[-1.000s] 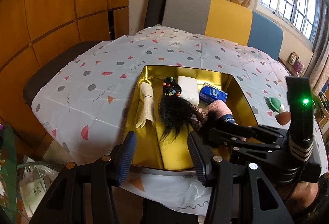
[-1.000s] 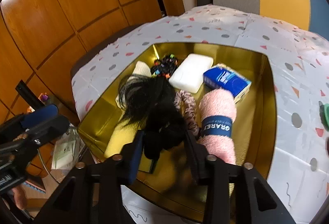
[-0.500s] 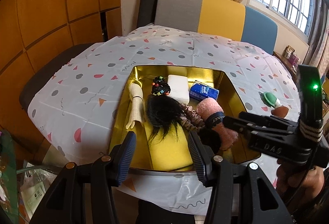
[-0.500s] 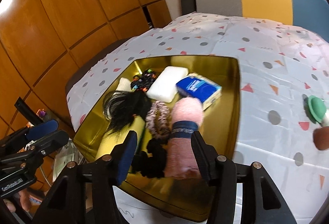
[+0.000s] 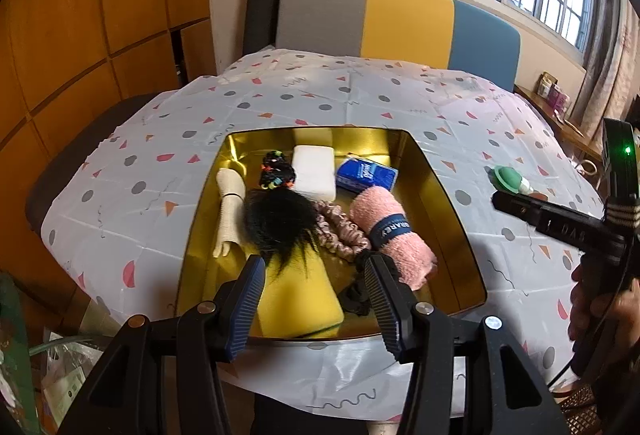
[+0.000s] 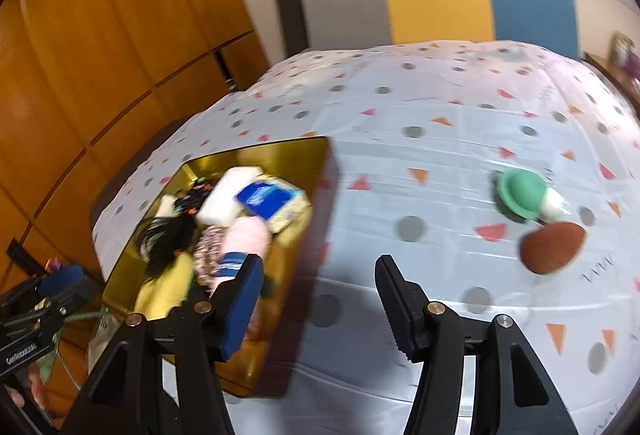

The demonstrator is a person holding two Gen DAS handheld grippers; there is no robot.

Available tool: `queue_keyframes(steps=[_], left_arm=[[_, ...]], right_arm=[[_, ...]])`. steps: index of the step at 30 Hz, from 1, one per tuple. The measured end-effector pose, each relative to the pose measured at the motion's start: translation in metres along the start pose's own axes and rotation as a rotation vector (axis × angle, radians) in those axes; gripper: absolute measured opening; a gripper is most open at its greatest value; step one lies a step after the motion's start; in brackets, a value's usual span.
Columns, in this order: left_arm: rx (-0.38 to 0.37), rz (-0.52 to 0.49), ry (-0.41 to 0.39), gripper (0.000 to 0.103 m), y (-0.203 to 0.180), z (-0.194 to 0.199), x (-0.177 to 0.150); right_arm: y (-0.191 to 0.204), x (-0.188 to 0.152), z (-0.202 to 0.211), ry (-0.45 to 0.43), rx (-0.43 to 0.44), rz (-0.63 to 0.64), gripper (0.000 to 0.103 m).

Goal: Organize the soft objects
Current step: 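Grasp the brown egg sponge with the left gripper while the right moves toward the green bottle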

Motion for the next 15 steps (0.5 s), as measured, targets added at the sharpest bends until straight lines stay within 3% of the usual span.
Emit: queue_keyframes(steps=[15], left_arm=[[-0.034, -0.041, 0.021, 0.053, -0.023, -0.004, -0.004]], right_arm=[[-0.095, -0.009, 0.036, -0.021, -0.171, -0.083, 0.07]])
Point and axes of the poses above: each gripper's, at about its wrist camera, not at the fingertips, and z roughly against the way its jaws point, y to its left, x to its top, the point moved 8 cm from there along -z, roughly the way its jaws point, and after that the axes turned 4 degrees about -y, right-handed, at the moved point
